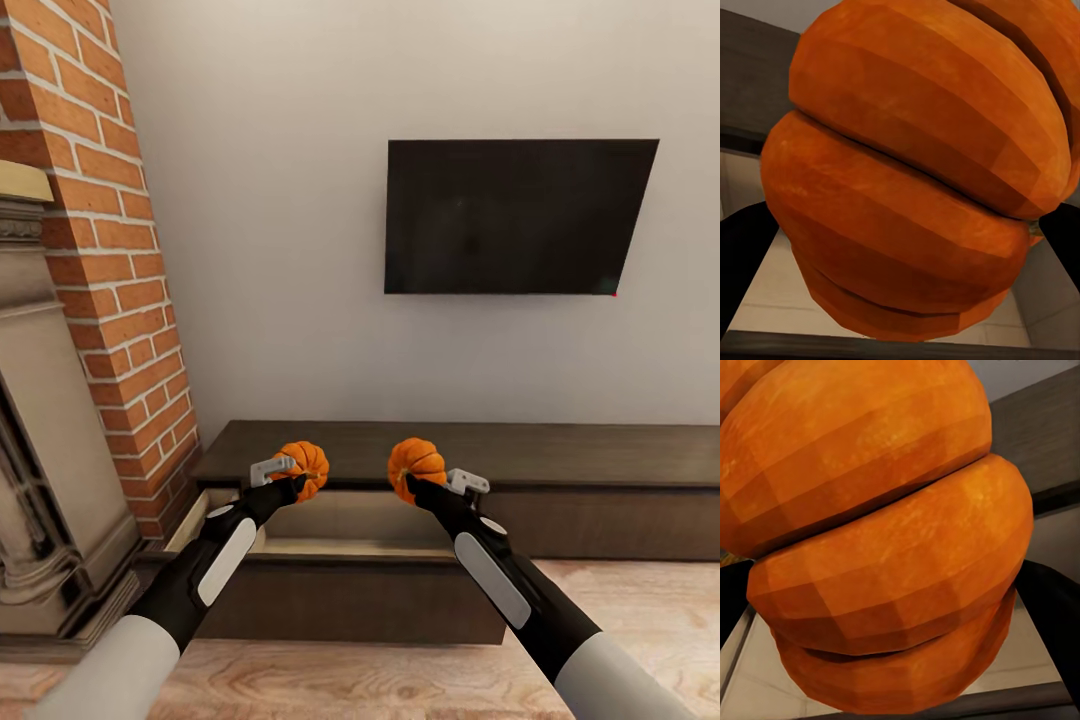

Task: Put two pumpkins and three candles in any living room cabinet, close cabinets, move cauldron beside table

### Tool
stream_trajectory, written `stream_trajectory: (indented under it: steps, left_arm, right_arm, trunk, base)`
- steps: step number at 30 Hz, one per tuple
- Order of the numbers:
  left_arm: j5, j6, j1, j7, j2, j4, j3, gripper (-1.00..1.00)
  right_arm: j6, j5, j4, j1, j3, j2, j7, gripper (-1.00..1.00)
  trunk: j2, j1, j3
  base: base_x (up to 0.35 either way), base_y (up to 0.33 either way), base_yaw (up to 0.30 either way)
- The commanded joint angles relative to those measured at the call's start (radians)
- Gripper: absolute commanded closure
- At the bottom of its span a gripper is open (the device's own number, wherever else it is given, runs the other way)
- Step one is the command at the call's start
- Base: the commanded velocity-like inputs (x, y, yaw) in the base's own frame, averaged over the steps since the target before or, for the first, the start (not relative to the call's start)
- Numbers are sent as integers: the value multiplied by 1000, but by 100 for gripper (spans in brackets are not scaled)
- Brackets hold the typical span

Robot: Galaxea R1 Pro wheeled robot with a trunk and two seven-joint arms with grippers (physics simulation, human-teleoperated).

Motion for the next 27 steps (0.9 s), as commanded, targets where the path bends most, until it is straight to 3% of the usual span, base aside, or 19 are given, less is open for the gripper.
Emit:
stream_trajectory:
  steps: [1,14,27]
  left_arm:
    - [10,2,-1,10,1,-2,-4,100]
    - [10,1,-1,14,1,-17,-4,100]
    - [10,2,-1,5,3,-18,-4,100]
  right_arm:
    - [-3,-3,-3,-1,3,-1,-8,100]
    - [-14,-1,-3,-1,3,-1,-6,100]
    - [-12,-1,2,-1,5,-1,-8,100]
  trunk:
    - [-8,4,-4]
    - [-22,11,-11]
    - [-22,11,-11]
  base:
    - [0,0,0]
    - [12,0,0]
    - [255,0,0]
